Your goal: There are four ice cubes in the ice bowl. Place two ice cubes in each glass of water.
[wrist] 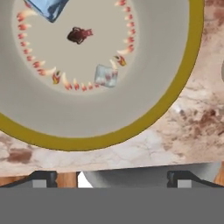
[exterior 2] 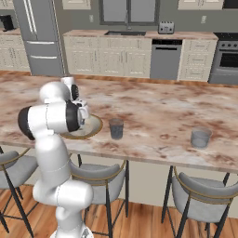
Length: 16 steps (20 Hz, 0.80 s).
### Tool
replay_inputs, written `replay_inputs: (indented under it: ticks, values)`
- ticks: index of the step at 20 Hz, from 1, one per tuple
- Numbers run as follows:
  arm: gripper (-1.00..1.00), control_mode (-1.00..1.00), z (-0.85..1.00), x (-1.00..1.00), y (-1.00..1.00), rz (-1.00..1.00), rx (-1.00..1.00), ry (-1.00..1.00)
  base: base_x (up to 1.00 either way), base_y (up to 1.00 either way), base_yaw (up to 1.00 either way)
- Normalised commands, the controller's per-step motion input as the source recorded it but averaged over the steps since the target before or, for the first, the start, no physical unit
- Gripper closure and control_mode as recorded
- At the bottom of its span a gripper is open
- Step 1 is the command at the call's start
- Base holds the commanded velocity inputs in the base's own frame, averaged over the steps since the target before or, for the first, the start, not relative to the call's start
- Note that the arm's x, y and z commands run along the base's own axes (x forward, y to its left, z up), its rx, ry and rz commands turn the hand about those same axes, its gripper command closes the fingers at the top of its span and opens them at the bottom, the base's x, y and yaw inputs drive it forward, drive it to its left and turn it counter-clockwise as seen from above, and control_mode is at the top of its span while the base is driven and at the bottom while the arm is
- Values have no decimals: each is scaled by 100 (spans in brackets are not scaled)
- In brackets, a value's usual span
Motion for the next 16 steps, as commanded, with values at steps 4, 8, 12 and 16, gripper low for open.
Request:
replay_inputs:
  ticks: [4,8,12,16]
  values:
    - [-100,-100,-17,8,-10,-16,0,6,0,0,0]
    - [-100,-100,-30,8,8,-25,0,0,0,0,0]
    - [-100,-100,-32,28,4,-23,-1,-1,0,0,0]
    - [-100,-100,-28,13,0,-7,-1,-6,0,0,0]
